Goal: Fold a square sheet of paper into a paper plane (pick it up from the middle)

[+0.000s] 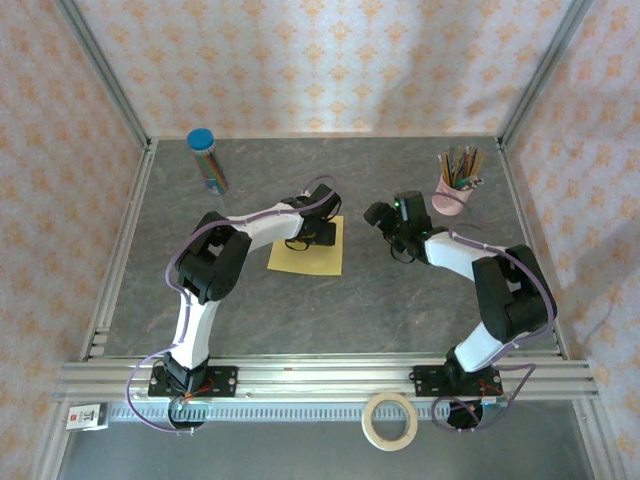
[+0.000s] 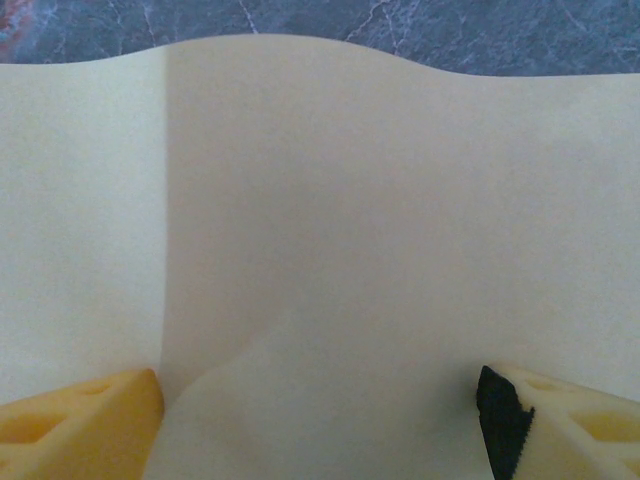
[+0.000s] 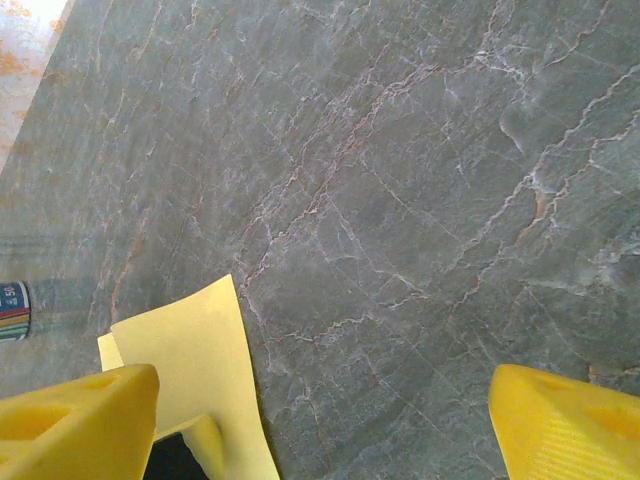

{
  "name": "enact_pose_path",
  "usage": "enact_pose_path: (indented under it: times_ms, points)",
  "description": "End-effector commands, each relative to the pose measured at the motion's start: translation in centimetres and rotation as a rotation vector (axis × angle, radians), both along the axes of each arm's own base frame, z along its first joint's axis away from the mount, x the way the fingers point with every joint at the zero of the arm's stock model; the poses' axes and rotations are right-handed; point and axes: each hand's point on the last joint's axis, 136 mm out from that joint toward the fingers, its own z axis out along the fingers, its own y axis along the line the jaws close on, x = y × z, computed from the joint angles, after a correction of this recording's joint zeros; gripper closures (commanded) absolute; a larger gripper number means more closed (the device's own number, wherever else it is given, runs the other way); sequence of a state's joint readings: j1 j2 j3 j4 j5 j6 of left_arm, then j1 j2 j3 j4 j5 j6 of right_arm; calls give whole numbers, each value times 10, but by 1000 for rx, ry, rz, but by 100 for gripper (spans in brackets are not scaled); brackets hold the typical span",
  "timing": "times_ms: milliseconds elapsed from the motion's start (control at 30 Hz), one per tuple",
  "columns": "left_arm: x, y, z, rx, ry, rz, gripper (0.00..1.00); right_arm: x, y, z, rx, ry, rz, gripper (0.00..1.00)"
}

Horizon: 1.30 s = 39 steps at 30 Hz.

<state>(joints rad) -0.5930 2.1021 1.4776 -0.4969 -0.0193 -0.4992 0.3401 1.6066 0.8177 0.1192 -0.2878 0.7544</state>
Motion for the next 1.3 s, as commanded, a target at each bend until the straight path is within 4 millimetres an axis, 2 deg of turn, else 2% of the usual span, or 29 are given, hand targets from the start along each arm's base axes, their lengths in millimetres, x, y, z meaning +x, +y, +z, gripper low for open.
enact_pose_path:
  times_ms: [0,100,233,367,567,867,1033,1167,1267]
  points:
    - [-13,12,0,15,65,23,17,5,0,8,-5,-15,-1,15]
    - [-6,5,30,-35,18,23,12,5,1,9,-2,-16,2,15]
    - [-9,11,44,-21,9,35,5,5,0,10,-9,-26,7,13]
    - [-23,21,33,24,50,29,2,4,0,17,-8,-64,14,10]
    - [-39,16,9,16,117,-19,1,6,-3,24,-31,-97,19,4]
    - [-41,13,-10,34,155,-49,3,5,-2,23,-29,-93,23,5]
    - [-49,25,-33,91,192,-55,5,3,-3,20,-27,-84,22,6]
    - [-51,26,-36,91,195,-52,8,2,-3,19,-28,-81,21,6]
    - [-52,27,-37,94,197,-55,14,3,-2,20,-23,-83,23,6]
